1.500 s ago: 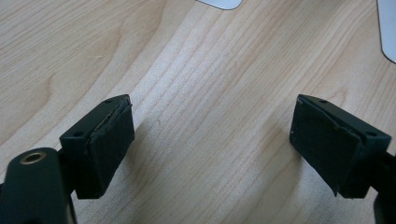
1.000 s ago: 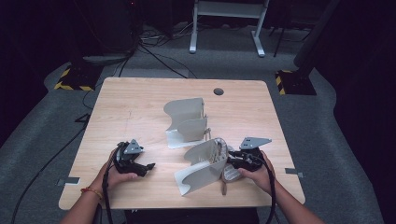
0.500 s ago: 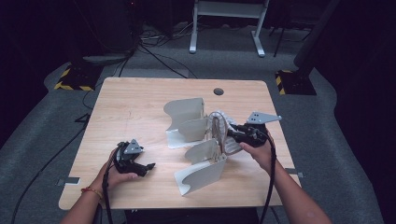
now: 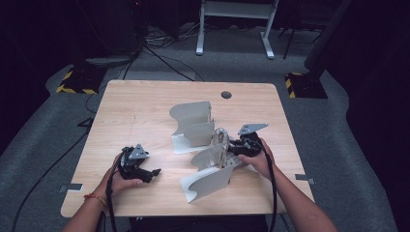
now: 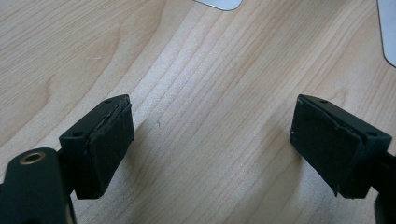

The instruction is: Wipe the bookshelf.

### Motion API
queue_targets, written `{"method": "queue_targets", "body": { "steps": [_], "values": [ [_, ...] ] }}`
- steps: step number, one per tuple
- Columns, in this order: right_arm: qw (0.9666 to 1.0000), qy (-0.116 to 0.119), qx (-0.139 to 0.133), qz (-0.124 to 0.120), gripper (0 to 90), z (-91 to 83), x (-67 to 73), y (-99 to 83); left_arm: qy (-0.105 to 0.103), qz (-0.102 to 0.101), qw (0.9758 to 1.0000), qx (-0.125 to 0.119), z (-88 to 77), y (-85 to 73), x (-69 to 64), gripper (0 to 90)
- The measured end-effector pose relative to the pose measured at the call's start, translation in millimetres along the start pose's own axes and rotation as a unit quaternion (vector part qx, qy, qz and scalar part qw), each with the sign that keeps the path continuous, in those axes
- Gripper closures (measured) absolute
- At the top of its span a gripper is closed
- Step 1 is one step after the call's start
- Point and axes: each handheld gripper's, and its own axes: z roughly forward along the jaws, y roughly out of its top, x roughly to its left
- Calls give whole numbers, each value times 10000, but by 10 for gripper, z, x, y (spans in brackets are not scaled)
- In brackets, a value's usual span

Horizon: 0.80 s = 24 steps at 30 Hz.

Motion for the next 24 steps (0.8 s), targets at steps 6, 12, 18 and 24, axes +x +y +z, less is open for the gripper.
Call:
{"method": "queue_targets", "body": {
  "steps": [6,12,18,24],
  "values": [
    [9998,-139,89,-62,724,-21,12,13,-11,13,10000,3,0,1,3,142],
    [9968,-629,-501,22,724,-449,-83,148,-6,-3,10000,3,0,0,0,142],
    [9915,-1165,-584,16,719,-822,-150,85,-6,-4,10000,3,0,0,0,142],
    [9911,-1331,-1,36,713,-764,-174,-165,6,-25,10000,-10,0,-3,-4,142]
  ]
}}
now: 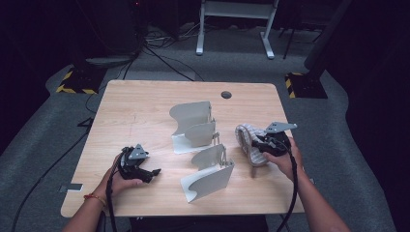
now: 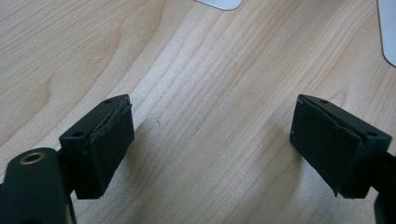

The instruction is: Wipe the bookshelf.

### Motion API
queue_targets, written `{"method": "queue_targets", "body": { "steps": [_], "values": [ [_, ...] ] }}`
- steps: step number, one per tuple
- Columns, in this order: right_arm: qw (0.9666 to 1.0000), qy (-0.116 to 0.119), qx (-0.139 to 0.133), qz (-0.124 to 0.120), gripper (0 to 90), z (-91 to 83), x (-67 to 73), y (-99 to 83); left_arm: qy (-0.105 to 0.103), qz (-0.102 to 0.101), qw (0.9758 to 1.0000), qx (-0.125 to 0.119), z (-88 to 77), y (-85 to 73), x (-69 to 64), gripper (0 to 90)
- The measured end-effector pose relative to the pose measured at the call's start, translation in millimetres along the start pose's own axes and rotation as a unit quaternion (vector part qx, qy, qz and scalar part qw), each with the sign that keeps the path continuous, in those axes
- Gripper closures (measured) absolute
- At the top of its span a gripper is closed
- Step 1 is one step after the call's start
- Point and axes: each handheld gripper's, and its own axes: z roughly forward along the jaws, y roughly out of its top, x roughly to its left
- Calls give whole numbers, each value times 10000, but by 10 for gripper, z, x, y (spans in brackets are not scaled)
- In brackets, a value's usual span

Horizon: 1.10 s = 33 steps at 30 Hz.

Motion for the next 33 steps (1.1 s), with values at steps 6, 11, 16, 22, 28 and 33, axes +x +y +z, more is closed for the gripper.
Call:
{"method": "queue_targets", "body": {
  "steps": [6,11,16,22,28,33],
  "values": [
    [9988,223,437,13,671,276,115,-194,7,-9,10000,5,-6,-5,-3,142],
    [9991,248,355,7,609,299,143,-178,7,-3,10000,5,-9,-8,-3,142],
    [9999,77,-18,67,493,56,89,-141,37,-35,10000,7,-29,-29,-10,143],
    [9992,-208,-339,-78,407,-303,35,-233,65,-70,10000,0,-41,-44,-19,143],
    [9992,-319,-230,-78,360,-527,-66,-499,64,-65,10000,4,-66,-71,-26,143],
    [9987,-503,-34,-33,316,-579,-142,-761,79,-91,9999,5,-129,-137,-22,143]
  ]
}}
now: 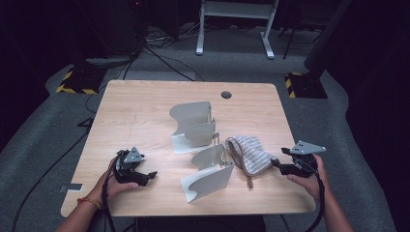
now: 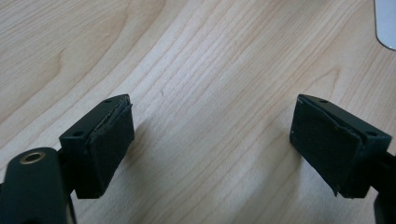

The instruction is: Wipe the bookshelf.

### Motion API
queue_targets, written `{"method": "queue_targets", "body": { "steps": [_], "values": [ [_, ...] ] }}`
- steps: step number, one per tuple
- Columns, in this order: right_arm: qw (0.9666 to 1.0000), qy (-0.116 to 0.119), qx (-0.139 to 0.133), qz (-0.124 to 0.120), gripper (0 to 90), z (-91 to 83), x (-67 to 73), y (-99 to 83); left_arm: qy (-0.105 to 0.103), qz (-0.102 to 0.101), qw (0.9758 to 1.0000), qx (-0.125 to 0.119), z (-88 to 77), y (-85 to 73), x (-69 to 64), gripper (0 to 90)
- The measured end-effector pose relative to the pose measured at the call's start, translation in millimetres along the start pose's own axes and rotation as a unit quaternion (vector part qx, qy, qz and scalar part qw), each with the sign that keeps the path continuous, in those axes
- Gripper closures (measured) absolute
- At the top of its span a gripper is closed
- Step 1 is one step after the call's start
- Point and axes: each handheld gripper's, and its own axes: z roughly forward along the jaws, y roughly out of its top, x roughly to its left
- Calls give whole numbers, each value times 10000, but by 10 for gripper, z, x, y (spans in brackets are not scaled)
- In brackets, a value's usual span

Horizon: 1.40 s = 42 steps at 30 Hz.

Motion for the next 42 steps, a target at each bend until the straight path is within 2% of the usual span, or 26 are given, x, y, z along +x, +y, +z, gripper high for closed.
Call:
{"method": "queue_targets", "body": {
  "steps": [2,3,6,7,8,9,11,12,21,29,42],
  "values": [
    [10000,9,27,88,300,-4,-14,-54,19,-34,10000,10,-9,-9,-6,143],
    [9998,-23,117,182,295,0,-38,-174,35,11,10000,7,-18,-15,0,143],
    [9989,9,159,435,286,27,-64,-343,107,-94,9999,2,-42,-45,-20,143],
    [9989,9,159,435,286,27,-64,-343,107,-94,9999,2,-42,-45,-20,143],
    [9978,-104,259,606,279,66,-64,-440,152,-135,9998,8,-59,-61,-28,143],
    [9973,-118,332,651,272,88,-65,-484,172,-157,9997,7,-63,-66,-31,142],
    [9971,-93,267,702,265,99,-64,-529,177,-158,9997,4,-64,-67,-31,143],
    [9967,-93,128,797,266,82,-59,-578,170,-164,9997,9,-65,-67,-31,143],
    [9961,-218,120,843,216,95,-22,-582,179,-167,9997,6,-62,-66,-32,142],
    [9962,-187,126,842,212,133,15,-544,162,-182,9997,0,-58,-64,-33,140],
    [9947,-352,133,960,211,182,7,-503,125,-130,9998,14,-39,-43,-19,128]
  ]
}}
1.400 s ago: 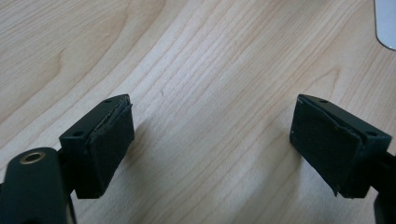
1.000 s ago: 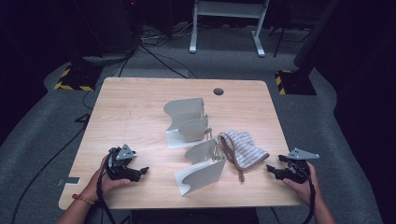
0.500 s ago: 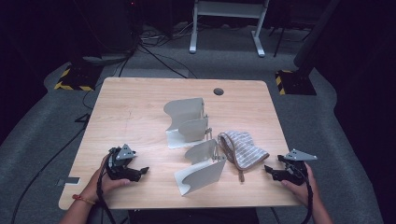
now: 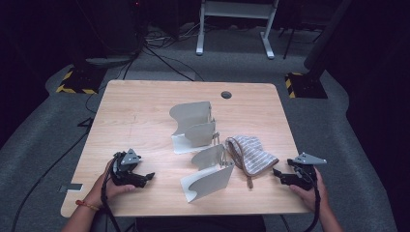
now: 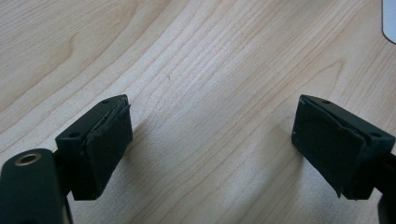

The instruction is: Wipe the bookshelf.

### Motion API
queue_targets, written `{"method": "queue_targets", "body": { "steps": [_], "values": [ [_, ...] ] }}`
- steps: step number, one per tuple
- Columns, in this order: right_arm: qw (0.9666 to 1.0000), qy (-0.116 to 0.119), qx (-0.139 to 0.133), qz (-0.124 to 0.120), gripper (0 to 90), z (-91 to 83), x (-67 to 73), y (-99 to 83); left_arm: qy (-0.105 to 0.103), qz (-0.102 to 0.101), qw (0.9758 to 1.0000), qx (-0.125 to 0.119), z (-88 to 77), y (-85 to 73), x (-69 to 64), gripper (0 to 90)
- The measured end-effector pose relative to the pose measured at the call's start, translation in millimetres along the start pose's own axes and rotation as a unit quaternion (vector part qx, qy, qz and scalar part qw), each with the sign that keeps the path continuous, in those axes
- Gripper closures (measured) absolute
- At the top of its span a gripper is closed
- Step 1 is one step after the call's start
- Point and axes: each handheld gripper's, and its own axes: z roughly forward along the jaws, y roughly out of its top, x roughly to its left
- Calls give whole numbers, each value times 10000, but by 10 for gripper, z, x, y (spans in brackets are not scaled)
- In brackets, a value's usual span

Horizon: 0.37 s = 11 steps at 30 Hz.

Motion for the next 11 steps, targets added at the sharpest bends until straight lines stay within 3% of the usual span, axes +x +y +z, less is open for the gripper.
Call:
{"method": "queue_targets", "body": {
  "steps": [11],
  "values": [
    [9998,-141,27,109,182,14,9,12,22,-3,10000,17,9,12,5,115]
  ]
}}
